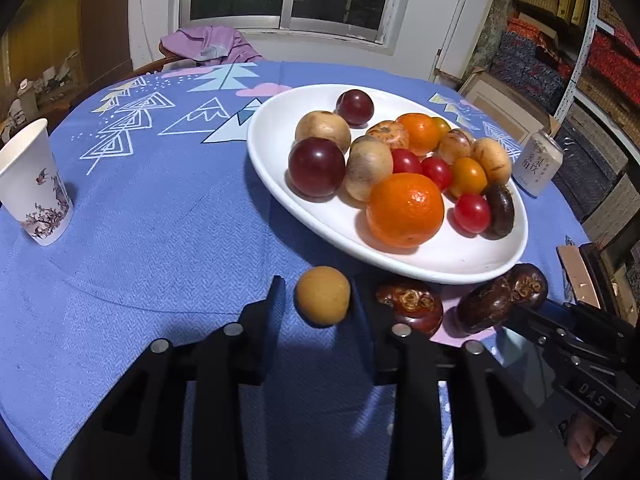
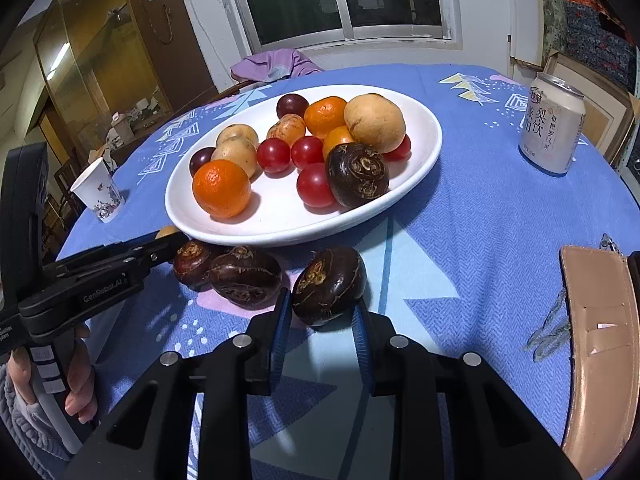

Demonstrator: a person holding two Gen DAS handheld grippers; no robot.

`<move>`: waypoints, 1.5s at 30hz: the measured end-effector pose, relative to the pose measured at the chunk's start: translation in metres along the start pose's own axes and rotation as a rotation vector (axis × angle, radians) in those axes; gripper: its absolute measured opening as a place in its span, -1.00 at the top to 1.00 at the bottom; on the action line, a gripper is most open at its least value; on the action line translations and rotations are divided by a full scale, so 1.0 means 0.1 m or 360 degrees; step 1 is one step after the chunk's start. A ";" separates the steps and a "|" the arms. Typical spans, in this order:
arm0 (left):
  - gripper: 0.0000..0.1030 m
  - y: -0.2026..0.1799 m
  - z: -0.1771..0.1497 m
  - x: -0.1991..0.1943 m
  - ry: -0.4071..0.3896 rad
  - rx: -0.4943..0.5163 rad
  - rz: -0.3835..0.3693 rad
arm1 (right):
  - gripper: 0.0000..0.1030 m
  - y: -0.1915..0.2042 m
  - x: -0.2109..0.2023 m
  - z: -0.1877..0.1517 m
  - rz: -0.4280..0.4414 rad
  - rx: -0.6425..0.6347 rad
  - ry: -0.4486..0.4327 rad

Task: Organize fruits
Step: 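Grasp the small yellow-tan round fruit with the left tool while the right tool grasps a dark brown patterned fruit, then carry both fruits onto the white plate and open both tools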

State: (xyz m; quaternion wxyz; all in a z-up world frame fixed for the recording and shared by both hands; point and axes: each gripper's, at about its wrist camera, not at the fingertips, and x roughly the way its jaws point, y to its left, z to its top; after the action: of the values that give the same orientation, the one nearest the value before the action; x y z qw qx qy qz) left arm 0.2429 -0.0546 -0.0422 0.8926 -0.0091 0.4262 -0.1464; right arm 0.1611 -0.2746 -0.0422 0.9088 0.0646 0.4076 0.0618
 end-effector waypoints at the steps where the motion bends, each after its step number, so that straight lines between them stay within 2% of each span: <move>1: 0.39 -0.02 0.00 0.01 0.0000 0.0012 0.0008 | 0.41 -0.01 0.01 0.01 0.0004 0.0013 0.0000; 5: 0.46 -0.04 0.01 0.02 -0.0002 0.0018 -0.0003 | 0.42 -0.03 0.04 0.03 0.0011 0.0029 0.0009; 7: 0.48 -0.03 0.01 0.02 -0.0003 0.0012 -0.0019 | 0.54 -0.03 0.04 0.03 0.0026 0.0025 0.0006; 17: 0.49 0.03 -0.04 -0.13 -0.0056 -0.0013 -0.0062 | 0.55 -0.06 -0.02 0.00 0.0064 0.0033 0.0002; 26: 0.49 0.05 -0.26 -0.55 -0.0143 -0.0013 -0.0003 | 0.55 -0.06 -0.35 -0.18 0.0083 0.0009 -0.0075; 30: 0.49 0.03 -0.42 -0.80 -0.0191 0.0006 0.0034 | 0.55 0.00 -0.65 -0.29 0.0080 -0.0044 -0.0184; 35: 0.49 -0.01 -0.57 -1.19 -0.0291 0.0015 0.0104 | 0.55 -0.08 -0.96 -0.40 0.0115 0.0001 -0.0279; 39: 0.49 -0.10 -0.49 -1.38 -0.0362 0.0052 0.0157 | 0.55 -0.11 -1.15 -0.34 0.0115 0.0007 -0.0353; 45: 0.49 -0.26 -0.07 -1.31 -0.0403 0.0098 0.0178 | 0.55 -0.12 -1.14 0.16 0.0084 -0.0007 -0.0381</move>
State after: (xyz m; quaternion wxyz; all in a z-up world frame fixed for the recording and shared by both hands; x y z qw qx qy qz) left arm 0.1530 -0.0430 0.0565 0.9459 0.0237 0.3053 -0.1071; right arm 0.0986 -0.3063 0.0500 0.9491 0.0803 0.2944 0.0783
